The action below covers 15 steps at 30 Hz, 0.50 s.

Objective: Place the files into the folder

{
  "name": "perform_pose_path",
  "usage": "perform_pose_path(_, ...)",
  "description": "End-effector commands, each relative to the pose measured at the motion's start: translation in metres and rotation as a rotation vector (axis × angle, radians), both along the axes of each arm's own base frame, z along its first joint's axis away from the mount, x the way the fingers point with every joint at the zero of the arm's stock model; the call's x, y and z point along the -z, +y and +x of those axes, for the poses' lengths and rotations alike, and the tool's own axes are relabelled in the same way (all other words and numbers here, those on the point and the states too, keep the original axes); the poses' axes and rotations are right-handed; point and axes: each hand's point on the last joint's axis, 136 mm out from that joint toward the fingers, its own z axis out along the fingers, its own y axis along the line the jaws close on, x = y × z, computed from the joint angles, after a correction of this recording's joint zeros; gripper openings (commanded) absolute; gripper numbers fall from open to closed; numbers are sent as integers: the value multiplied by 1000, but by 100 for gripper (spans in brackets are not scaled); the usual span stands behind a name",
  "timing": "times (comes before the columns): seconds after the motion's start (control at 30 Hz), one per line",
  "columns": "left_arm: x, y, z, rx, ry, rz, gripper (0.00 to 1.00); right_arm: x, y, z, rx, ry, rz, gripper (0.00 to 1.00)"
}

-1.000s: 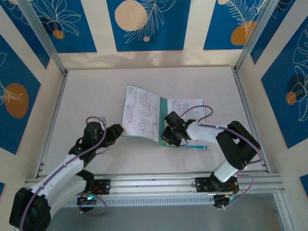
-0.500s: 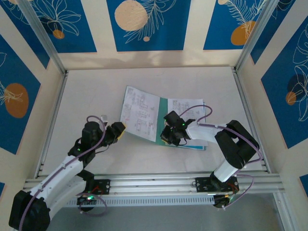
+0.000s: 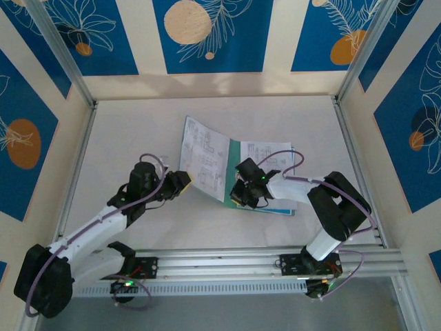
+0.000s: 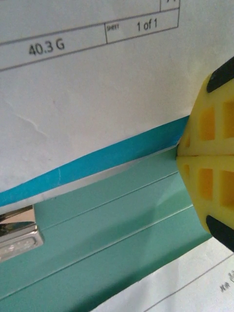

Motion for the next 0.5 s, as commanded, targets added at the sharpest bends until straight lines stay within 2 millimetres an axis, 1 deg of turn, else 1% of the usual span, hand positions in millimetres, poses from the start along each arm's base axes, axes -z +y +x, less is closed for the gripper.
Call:
perform_pose_path(0.0,-10,-5,3,24,-56,85,14,43,-44,-33,7,141,-184,8)
perform_pose_path(0.1,-9,-8,1,43,-64,181,0,40,-40,-28,-5,126,-166,8)
perform_pose_path(0.17,-4,-3,-2,32,-60,274,0,34,-34,-21,-37,103,-154,9)
perform_pose_path(0.27,2,13,-8,-6,-53,435,0,16,-20,-10,-101,53,-133,13)
perform_pose_path(0.33,4,22,-12,-31,-52,497,0,-6,-7,-2,-141,-6,-106,19)
perform_pose_path(0.4,4,30,-17,-47,-58,544,0,-32,5,3,-172,-69,-70,28)
perform_pose_path(0.47,4,39,-21,-61,-63,597,0,-59,12,5,-182,-122,-30,37)
